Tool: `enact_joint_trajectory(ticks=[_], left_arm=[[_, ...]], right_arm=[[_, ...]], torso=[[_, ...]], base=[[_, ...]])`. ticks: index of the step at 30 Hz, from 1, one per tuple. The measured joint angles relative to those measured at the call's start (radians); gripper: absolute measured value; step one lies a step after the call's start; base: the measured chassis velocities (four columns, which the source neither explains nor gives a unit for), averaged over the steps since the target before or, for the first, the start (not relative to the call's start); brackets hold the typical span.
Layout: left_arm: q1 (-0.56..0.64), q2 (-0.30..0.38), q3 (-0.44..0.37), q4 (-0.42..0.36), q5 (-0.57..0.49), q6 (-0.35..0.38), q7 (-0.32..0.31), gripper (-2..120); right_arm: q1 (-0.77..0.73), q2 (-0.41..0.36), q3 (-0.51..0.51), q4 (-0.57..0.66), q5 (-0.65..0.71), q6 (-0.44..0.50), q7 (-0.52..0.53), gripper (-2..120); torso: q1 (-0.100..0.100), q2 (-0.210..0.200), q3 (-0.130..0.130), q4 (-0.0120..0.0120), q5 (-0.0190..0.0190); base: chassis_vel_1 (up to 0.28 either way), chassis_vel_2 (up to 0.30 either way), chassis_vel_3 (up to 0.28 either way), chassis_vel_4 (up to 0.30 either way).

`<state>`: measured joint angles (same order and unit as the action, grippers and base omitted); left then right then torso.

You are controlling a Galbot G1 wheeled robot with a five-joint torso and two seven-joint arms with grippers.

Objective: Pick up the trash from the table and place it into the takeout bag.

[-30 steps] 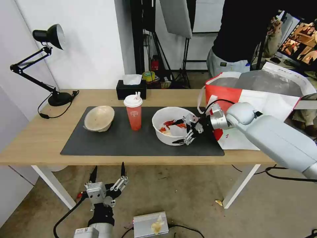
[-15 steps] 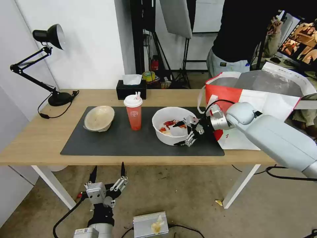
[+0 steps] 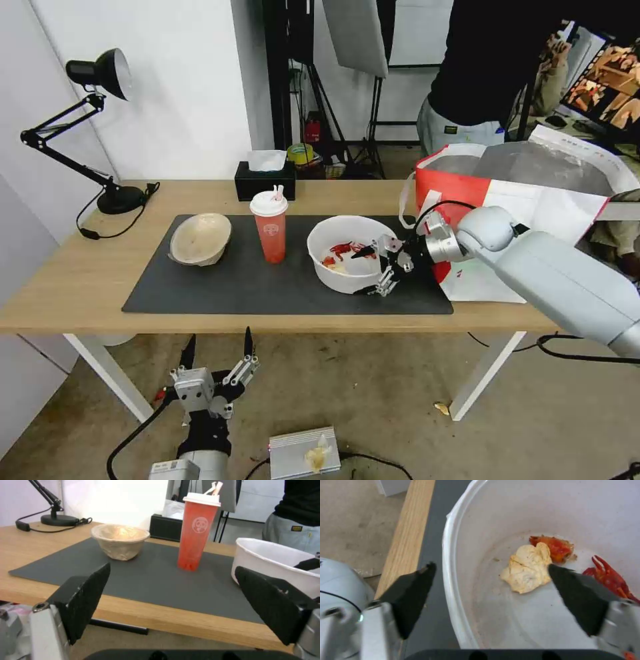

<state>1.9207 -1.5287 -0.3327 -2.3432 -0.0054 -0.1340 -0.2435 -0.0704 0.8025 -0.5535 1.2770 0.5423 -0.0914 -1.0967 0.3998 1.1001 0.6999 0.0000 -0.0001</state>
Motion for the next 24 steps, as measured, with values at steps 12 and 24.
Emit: enact_joint_trajectory(ticks=[12,24], left_arm=[[0.001,0.003,-0.002,-0.004,0.000,-0.001,-0.001,100],[0.000,0.000,-0.002,0.000,0.005,-0.003,-0.021,100]], right_arm=[[0.009,-0.001,-0.008,-0.006,-0.004,-0.002,-0.008,42],[0.009,0.006,-0.010,-0.008,0.002,-0.001,-0.002,0]], torso=[[0.000,0.000,0.000,0.0000,0.0000],[0.000,0.000,0.000,-0.0001,0.0000]], base=[[0.000,0.000,0.000,0.000],[0.000,0.000,0.000,0.000]])
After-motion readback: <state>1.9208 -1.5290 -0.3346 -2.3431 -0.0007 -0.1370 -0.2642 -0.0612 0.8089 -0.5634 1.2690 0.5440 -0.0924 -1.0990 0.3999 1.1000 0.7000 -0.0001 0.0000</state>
